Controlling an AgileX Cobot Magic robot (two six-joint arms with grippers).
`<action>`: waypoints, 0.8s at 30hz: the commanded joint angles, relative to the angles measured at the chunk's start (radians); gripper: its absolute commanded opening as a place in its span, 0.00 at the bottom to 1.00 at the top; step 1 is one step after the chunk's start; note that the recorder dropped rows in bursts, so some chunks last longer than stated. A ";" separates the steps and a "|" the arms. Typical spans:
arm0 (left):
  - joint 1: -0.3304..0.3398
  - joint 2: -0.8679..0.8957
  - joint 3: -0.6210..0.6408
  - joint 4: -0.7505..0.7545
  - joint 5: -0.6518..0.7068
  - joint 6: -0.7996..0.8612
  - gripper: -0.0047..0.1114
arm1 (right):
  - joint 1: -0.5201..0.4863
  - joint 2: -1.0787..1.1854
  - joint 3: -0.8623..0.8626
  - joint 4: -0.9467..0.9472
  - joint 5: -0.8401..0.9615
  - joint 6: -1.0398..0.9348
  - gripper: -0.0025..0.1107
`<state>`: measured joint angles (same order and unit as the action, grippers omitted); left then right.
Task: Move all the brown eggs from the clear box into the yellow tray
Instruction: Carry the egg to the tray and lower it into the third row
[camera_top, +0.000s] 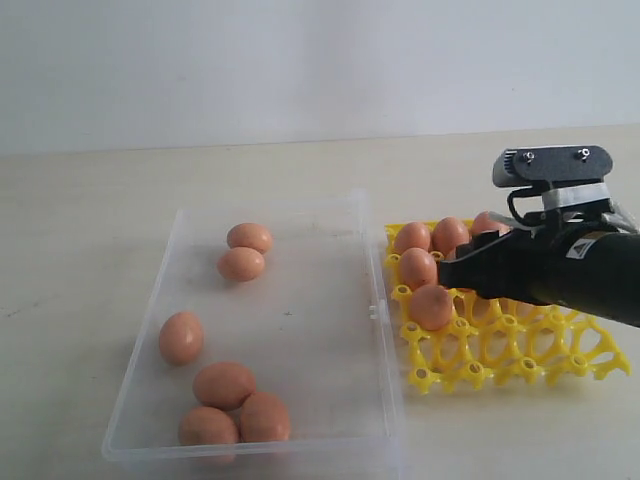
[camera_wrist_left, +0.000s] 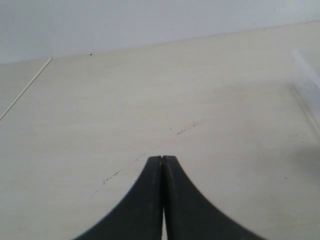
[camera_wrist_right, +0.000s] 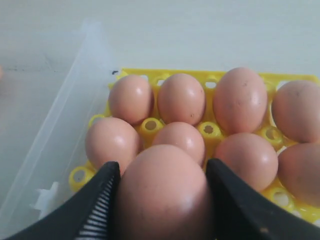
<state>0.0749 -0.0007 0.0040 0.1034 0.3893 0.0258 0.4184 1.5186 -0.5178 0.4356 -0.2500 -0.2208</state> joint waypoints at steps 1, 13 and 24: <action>-0.005 0.001 -0.004 0.000 -0.009 -0.004 0.04 | -0.005 0.084 -0.002 0.004 -0.086 -0.011 0.02; -0.005 0.001 -0.004 0.000 -0.009 -0.004 0.04 | -0.005 0.176 -0.091 -0.002 -0.092 -0.014 0.02; -0.005 0.001 -0.004 0.000 -0.009 -0.004 0.04 | -0.005 0.194 -0.098 -0.018 -0.039 -0.025 0.03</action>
<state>0.0749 -0.0007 0.0040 0.1034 0.3893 0.0258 0.4184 1.7053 -0.6100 0.4326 -0.2940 -0.2379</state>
